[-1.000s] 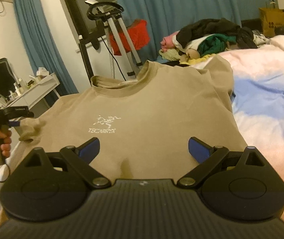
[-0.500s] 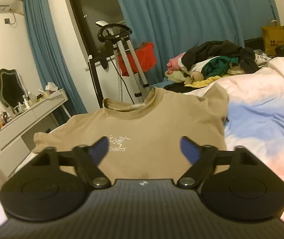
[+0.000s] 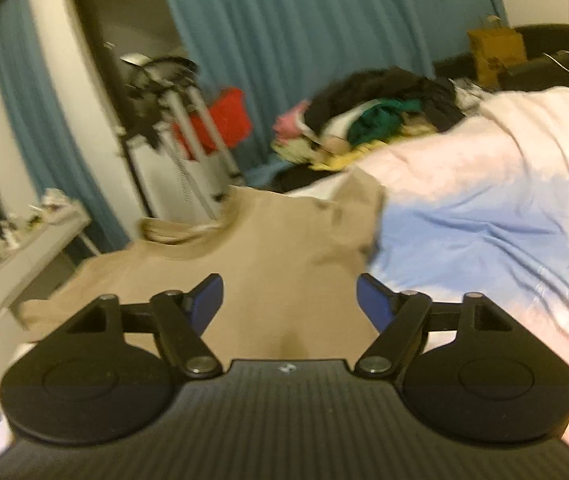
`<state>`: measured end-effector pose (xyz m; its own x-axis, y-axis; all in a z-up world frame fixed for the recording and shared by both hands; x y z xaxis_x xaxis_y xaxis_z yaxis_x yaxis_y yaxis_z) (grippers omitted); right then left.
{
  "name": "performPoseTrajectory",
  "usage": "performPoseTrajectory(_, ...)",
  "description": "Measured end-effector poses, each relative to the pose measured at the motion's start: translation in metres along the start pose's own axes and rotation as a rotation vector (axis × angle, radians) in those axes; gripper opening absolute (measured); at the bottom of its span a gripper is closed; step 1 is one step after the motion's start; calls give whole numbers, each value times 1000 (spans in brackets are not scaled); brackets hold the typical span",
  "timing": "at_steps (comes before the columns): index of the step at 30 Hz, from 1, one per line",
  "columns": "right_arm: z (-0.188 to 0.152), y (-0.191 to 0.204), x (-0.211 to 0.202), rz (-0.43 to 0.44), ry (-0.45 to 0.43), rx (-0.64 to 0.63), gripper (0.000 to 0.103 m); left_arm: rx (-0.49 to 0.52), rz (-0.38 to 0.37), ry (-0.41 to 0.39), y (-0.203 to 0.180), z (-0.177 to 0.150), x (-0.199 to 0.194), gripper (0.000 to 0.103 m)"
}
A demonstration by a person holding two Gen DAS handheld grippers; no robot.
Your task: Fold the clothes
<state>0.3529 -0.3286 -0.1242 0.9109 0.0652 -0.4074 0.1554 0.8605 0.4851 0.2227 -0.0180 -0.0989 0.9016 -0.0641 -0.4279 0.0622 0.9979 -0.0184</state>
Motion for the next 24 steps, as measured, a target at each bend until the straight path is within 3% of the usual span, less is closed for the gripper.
performPoseTrajectory(3,12,-20,38,-63,15,23,73,-53,-57,-46,5,11,3,102)
performPoseTrajectory(7,21,-32,87,-145,19,-25,73,-96,-65,-40,18,9,25,103)
performPoseTrajectory(9,26,-37,112,-186,21,-55,64,-117,-66,-36,25,7,37,103)
performPoseTrajectory(13,23,-26,133,-219,28,-121,20,-159,-68,-27,39,3,60,102)
performPoseTrajectory(15,20,3,135,-241,-12,-282,16,-180,-69,-22,45,1,72,102)
performPoseTrajectory(21,-40,109,148,-93,28,-739,11,-278,-42,11,67,-8,85,102)
performPoseTrajectory(24,-78,145,146,31,100,-868,7,-290,-36,11,69,-8,80,102)
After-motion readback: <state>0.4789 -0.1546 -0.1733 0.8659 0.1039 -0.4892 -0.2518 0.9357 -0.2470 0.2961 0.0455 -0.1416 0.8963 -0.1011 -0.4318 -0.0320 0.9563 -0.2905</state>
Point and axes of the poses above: each gripper's, at about its wrist camera, not at the fingertips, and x roughly the way its jaws point, y to its left, z to its top, the point moved 10 cm from there along x, roughly the way its jaws point, and after that the axes turned 7 degrees about x, right-handed, at the moved point
